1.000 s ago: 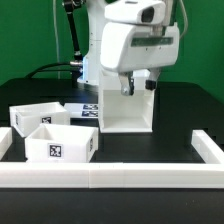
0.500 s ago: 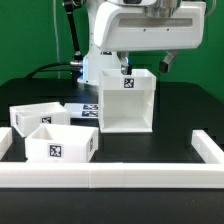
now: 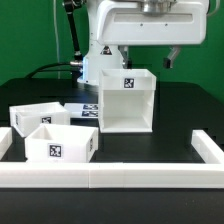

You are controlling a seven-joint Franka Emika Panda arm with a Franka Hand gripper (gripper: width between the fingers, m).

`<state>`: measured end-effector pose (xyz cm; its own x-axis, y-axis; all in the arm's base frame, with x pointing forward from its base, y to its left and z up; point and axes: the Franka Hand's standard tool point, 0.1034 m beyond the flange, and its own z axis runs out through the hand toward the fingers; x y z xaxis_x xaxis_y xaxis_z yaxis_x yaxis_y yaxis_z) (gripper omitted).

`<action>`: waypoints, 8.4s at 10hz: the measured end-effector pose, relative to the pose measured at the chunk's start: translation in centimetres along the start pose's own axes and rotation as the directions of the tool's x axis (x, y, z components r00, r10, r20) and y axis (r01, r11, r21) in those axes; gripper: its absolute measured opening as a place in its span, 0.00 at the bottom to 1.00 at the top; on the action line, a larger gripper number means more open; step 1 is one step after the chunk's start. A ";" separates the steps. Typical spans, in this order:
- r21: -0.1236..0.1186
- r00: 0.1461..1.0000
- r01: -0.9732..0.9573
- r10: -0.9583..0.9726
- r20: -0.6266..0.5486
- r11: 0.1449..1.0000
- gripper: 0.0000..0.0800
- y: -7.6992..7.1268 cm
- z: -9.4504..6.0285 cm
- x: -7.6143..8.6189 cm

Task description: Assemble drawer

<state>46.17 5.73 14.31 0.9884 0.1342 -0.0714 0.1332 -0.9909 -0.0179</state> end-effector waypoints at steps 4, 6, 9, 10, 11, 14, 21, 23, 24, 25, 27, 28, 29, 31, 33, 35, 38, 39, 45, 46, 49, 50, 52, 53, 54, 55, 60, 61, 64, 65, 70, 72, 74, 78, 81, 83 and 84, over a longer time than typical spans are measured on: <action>0.020 1.000 -0.010 0.011 -0.017 1.000 0.81 -0.4 0.3 -2.2; 0.021 1.000 -0.011 0.011 -0.015 1.000 0.81 -0.4 0.4 -2.2; 0.040 0.998 -0.048 0.049 -0.035 0.998 0.81 -1.4 2.6 -5.9; 0.039 0.998 -0.047 0.048 -0.034 0.998 0.81 -1.5 3.0 -6.3; 0.037 0.998 -0.043 0.044 -0.037 0.998 0.81 -1.8 3.4 -6.7; 0.033 0.998 -0.039 0.040 -0.038 0.999 0.81 -2.6 5.2 -8.2; 0.034 0.997 -0.069 0.070 -0.031 0.997 0.09 -2.7 5.5 -8.1; 0.034 0.997 -0.069 0.070 -0.032 0.997 0.05 -2.7 5.5 -8.1; 0.034 0.997 -0.069 0.070 -0.032 0.997 0.05 -2.7 5.5 -8.1; 0.034 0.997 -0.069 0.070 -0.032 0.997 0.05 -2.7 5.5 -8.1; 0.034 0.997 -0.069 0.070 -0.032 0.997 0.05 -2.7 5.5 -8.1; 0.034 0.997 -0.069 0.070 -0.032 0.997 0.05 -2.7 5.5 -8.1; 0.034 0.997 -0.071 0.072 -0.031 0.997 0.05 -2.7 5.4 -7.8; 0.045 0.996 -0.079 0.081 -0.036 0.996 0.05 -2.7 5.2 -5.4; 0.059 0.994 -0.089 0.092 -0.059 0.994 0.05 -2.6 5.0 -2.0; 0.075 0.989 -0.107 0.114 -0.093 0.991 0.05 -2.6 4.7 1.6; 0.098 0.979 -0.139 0.151 -0.133 0.985 0.05 -2.7 4.4 5.8; 0.105 0.975 -0.144 0.160 -0.157 0.984 0.05 -2.1 4.2 7.4; 0.138 0.945 -0.251 0.273 -0.181 0.958 0.05 -2.0 3.6 9.8; 0.152 0.925 -0.312 0.336 -0.175 0.938 0.05 -2.1 3.5 9.9; 0.189 0.853 -0.470 0.499 -0.155 0.862 0.05 -2.3 3.4 10.2; 0.210 0.796 -0.559 0.590 -0.134 0.802 0.05 -2.7 3.4 10.6; 0.237 0.685 -0.688 0.722 -0.098 0.686 0.05 -3.4 3.2 11.2; 0.244 0.640 -0.730 0.763 -0.084 0.639 0.05 -3.5 3.2 11.5; 0.259 0.565 -0.787 0.823 -0.061 0.560 0.05 -3.5 3.2 11.7; 0.266 0.505 -0.826 0.862 -0.043 0.497 0.05 -3.6 3.0 11.8; 0.320 0.139 -0.942 0.985 0.102 0.100 0.05 -3.3 2.7 12.0; 0.334 0.058 -0.943 0.990 0.130 0.011 0.05 -3.2 2.6 12.0; 0.322 -0.047 -0.941 0.981 0.186 -0.106 0.05 -3.7 2.4 12.0; 0.320 -0.059 -0.940 0.979 0.194 -0.120 0.05 -3.7 2.5 12.1; 0.320 -0.059 -0.938 0.973 0.222 -0.130 0.05 -3.2 2.2 16.5; 0.329 -0.060 -0.935 0.972 0.229 -0.135 0.05 -3.0 1.9 17.8; 0.309 -0.070 -0.940 0.968 0.243 -0.146 0.05 -2.9 2.2 18.4; 0.301 -0.064 -0.943 0.968 0.244 -0.138 0.39 -2.9 2.3 18.5; 0.324 0.170 -0.940 0.969 0.180 0.105 0.75 -1.9 1.7 17.1; 0.348 0.358 -0.888 0.926 0.119 0.299 0.80 -0.8 0.3 15.8; 0.362 0.426 -0.857 0.900 0.094 0.367 0.81 0.1 -0.8 15.2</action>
Offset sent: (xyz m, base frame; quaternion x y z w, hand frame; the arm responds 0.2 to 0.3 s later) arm 0.0000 0.0000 0.0000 0.0000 0.0000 0.0000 1.0000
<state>61.21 7.69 14.00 0.5336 -0.8341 -0.1400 -0.8245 -0.4761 -0.3059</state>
